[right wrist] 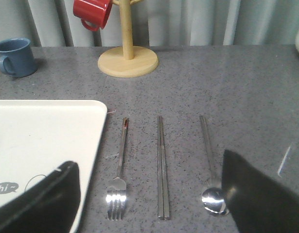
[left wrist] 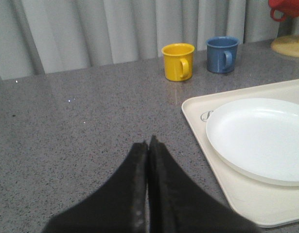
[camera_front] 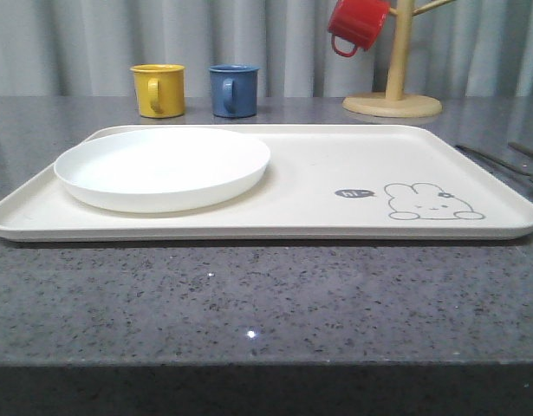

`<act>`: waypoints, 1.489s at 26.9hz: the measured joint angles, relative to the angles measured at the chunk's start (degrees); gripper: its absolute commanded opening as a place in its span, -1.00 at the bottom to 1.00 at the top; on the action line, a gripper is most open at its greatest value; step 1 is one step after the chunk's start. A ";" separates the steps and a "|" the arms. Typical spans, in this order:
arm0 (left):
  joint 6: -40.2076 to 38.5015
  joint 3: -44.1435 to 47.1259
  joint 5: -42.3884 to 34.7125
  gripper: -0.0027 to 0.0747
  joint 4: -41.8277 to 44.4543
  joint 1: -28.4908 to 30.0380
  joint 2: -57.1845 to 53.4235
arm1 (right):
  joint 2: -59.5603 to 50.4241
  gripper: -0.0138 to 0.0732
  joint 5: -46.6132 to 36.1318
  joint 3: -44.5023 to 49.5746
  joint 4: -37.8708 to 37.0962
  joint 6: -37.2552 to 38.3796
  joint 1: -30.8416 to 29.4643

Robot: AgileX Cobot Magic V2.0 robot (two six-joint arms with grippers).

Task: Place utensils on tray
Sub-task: 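Open the left gripper and withdraw it from the plate, then grasp the silver fork beside the tray with the right gripper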

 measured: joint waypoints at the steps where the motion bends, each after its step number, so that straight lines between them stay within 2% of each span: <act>1: 0.00 0.69 0.00 -0.98 0.00 0.00 -2.30 | 0.00 0.73 0.00 0.00 0.00 0.00 0.00; 6: 0.00 2.23 -0.12 -0.98 -0.10 0.10 -8.22 | 0.00 0.73 0.00 0.00 0.00 0.00 0.00; 20: -0.06 2.46 -0.45 -0.98 -0.21 0.09 -8.45 | 0.00 0.73 -0.73 0.00 0.00 0.00 0.00; 22: -0.06 2.46 -0.45 -0.98 -0.21 0.09 -8.45 | 0.00 0.64 -0.93 0.00 0.00 0.00 0.00; 25: -0.06 2.46 -0.45 -0.98 -0.21 0.09 -8.45 | 1.23 0.30 -1.29 -0.47 0.00 0.00 0.00; 28: -0.06 2.46 -0.45 -0.98 -0.21 0.09 -8.45 | 6.91 0.09 -0.17 -3.97 0.00 0.00 0.00; 30: -0.06 2.46 -0.45 -0.98 -0.21 0.09 -8.45 | 11.94 0.02 1.48 -7.45 0.00 0.00 0.00; 34: -0.06 2.46 -0.45 -0.98 -0.21 0.09 -8.45 | 25.06 0.02 6.77 -16.32 0.00 0.00 0.80; 40: -0.06 2.46 -0.45 -0.98 -0.21 0.09 -8.45 | 45.16 0.02 18.08 -29.00 0.00 -0.37 6.02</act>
